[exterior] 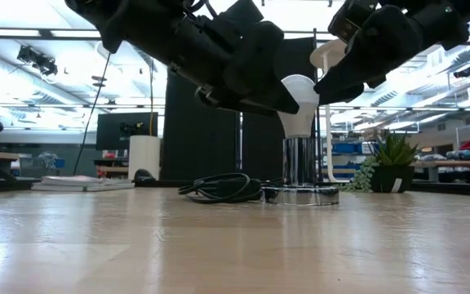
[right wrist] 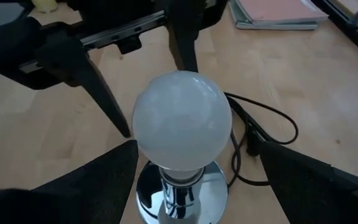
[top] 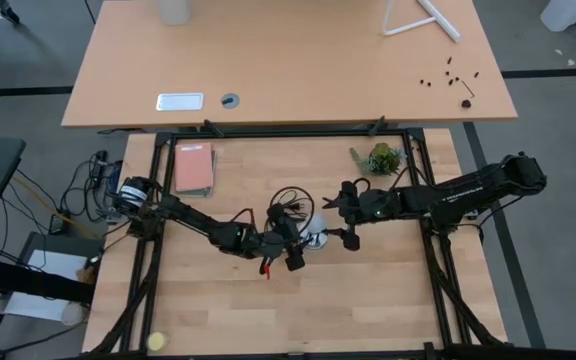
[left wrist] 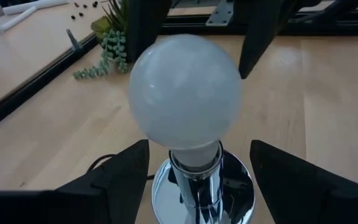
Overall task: Screw lightbulb
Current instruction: Insert the lightbulb into the lamp
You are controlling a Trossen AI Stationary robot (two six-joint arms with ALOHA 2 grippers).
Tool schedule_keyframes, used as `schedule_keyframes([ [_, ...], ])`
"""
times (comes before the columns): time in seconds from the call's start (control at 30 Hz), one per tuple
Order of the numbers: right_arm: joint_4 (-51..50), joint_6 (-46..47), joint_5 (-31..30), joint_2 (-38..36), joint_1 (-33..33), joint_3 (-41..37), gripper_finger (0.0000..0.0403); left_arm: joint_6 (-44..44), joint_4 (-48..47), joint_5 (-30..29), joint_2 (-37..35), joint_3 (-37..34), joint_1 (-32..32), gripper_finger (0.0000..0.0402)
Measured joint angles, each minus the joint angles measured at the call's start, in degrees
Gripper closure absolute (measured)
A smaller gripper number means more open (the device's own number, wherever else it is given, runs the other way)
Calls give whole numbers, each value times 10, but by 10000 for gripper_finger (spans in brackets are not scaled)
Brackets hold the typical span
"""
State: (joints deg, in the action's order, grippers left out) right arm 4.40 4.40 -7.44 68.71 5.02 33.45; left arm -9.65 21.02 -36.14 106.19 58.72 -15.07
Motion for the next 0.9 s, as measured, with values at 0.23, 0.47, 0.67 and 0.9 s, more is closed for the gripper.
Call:
schedule_keyframes([
  [0.23, -2, 2, 10, 0, 0, 0, 55, -9, 2, 0, 0, 0, 0, 120],
  [0.47, -6, 1, 10, 0, 2, 0, 55, -9, -6, 0, 0, 0, 0, 119],
  [0.67, -25, 0, 11, -2, 2, 0, 55, -21, -24, -7, 0, 0, 0, 119],
  [0.9, -27, -14, 11, -6, 1, 0, 55, -30, -34, -9, 0, 0, 1, 119],
])
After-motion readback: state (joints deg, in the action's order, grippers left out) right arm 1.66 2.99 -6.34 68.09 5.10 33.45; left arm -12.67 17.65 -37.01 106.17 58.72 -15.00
